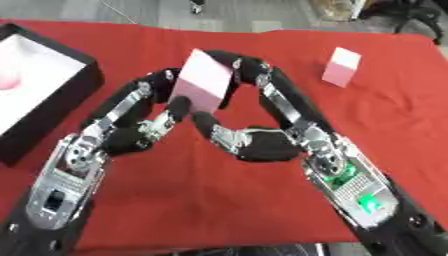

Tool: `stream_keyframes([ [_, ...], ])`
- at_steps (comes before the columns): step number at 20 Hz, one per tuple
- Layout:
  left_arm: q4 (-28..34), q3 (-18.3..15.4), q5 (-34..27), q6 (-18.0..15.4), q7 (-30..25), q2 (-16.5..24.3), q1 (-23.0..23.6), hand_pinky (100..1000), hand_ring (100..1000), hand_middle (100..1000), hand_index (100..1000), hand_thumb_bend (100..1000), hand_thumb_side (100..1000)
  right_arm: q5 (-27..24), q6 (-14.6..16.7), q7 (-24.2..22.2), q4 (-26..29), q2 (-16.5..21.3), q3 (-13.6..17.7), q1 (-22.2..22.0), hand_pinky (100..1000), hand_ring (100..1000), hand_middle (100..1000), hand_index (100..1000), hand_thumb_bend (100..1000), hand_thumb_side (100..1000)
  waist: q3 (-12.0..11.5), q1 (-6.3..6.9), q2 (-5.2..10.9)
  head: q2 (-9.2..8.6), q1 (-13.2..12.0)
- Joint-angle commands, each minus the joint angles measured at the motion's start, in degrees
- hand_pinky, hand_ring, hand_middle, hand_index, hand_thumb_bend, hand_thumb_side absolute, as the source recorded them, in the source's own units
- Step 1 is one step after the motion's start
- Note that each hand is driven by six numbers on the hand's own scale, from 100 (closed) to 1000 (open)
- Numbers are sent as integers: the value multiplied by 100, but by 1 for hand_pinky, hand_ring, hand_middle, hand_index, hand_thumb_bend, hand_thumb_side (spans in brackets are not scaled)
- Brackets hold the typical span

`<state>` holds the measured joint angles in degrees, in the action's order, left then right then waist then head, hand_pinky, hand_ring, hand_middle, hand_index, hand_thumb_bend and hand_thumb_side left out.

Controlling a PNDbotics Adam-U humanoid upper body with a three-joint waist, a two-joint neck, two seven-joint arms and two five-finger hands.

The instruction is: Pick up the objects with one hand, pass them to the other hand, and then place them into the box on the other side of the table.

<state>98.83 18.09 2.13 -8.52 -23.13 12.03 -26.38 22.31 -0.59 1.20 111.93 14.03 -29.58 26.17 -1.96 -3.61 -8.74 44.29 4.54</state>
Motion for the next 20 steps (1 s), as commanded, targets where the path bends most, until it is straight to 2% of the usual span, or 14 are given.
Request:
stream_keyframes([
  [1, -9, -88, 13, 20, 45, 78, -27, 673, 753, 444, 270, 100, 700, 102, 57, 35, 157, -36, 95, 42, 800, 497, 819, 922, 340, 618, 9, 33, 85, -17, -18],
  [20, 95, -272, -30, -9, 193, 169, 111, 675, 741, 428, 268, 100, 693, 150, 42, 197, 93, -112, 240, -46, 798, 494, 815, 921, 311, 640, 5, 34, 93, -17, -20],
])
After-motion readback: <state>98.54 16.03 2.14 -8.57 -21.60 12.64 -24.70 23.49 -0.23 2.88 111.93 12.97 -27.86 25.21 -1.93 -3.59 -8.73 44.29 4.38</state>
